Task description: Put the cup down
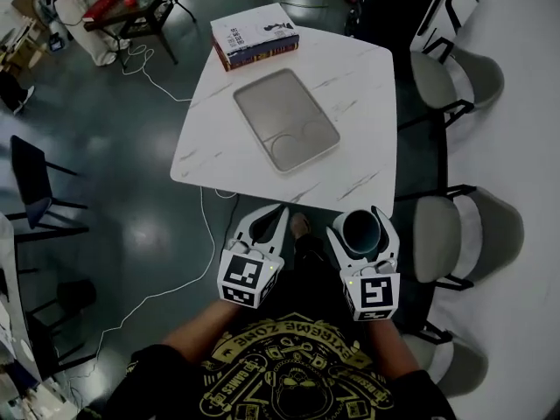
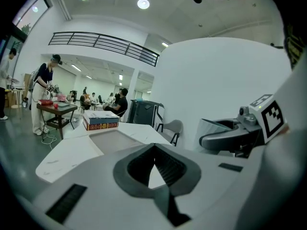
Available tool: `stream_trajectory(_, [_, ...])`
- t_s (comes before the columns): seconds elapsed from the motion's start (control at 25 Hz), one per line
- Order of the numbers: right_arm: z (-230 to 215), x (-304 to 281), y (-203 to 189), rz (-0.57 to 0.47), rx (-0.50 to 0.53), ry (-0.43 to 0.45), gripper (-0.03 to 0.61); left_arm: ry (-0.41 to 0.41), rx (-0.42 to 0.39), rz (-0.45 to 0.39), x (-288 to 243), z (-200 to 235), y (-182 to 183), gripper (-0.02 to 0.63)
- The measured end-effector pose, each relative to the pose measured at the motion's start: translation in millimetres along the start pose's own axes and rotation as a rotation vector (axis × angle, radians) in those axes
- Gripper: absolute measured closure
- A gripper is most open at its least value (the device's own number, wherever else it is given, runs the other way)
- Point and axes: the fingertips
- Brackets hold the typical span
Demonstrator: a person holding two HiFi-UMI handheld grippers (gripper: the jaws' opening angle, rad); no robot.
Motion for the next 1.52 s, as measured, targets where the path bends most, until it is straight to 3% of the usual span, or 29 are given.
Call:
stream_trajectory(0.84, [-20,-152,54,-0.039,0.113,0.299,0.192,0.292,0.113,-0.010,-39,84,40,0.618])
stream_trajectory(1.12, [-26,-202,54,-0.028,0.143,0.374,0.192,0.371,0.148,0.006,-52,103,40,0.618])
stream_trajectory(1.52, [-40,-257,34,0.018,0.182,0.408,0.192,0.441,0.173,0.040,-71,121,40,0.618])
Point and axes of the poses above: the fingertips, and each gripper's own axes: x backward along the fingers, z to its left, y out of its top, and after that the axes turned 6 degrees about z, right-handed
